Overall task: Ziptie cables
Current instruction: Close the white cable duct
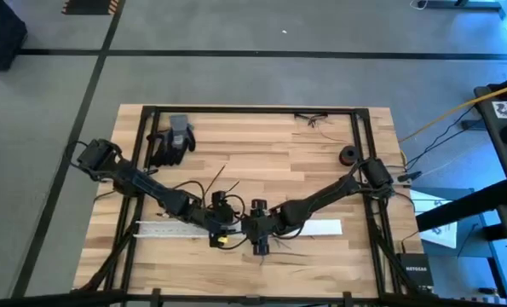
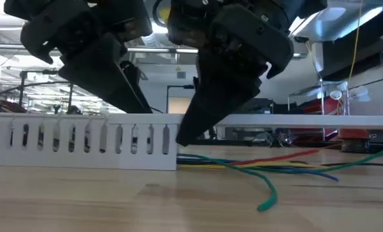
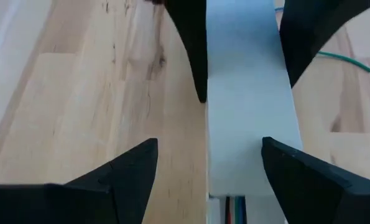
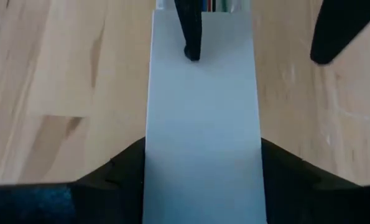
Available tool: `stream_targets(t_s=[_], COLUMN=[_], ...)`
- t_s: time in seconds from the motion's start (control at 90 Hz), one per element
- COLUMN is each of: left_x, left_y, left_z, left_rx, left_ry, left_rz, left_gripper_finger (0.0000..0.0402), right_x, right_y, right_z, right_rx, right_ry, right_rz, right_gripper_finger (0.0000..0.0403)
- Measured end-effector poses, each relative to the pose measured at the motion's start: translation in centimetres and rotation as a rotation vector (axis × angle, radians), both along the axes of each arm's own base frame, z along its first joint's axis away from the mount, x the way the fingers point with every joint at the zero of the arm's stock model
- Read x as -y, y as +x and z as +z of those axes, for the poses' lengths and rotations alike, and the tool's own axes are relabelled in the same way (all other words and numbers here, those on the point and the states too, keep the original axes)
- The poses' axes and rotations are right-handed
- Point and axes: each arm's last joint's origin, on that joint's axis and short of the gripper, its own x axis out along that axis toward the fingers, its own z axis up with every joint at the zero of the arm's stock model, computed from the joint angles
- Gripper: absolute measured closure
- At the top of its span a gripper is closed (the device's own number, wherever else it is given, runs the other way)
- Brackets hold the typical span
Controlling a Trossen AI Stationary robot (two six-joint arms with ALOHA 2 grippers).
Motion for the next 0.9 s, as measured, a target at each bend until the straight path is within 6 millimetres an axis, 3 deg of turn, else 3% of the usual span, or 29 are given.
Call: stream_targets(t_s=[0.178,0.356,0.622,0.9], left_x=[0.1,0.6,1.2,1.1], left_y=[0.2,-2.1,-4.6,-4.8], left_z=[2.7,5.7,3.3,1.5], left_rx=[0.036,-0.013,-0.122,0.019], left_ry=[0.026,-0.004,-0.05,-0.138], left_rz=[-0.04,-0.026,0.054,0.034], left_gripper_finger=[0.0123,0.0123,0.0123,0.0123], right_x=[0.1,0.2,0.2,0.2], right_y=[-0.2,-0.4,-0.4,-0.5], right_z=[-0.1,-0.1,-0.1,-0.1], right_rx=[-0.031,-0.048,-0.054,-0.057], right_ry=[-0.029,-0.041,-0.039,-0.037], right_rz=[-0.017,-0.029,-0.027,-0.024], right_gripper_finger=[0.0175,0.0175,0.0175,0.0175])
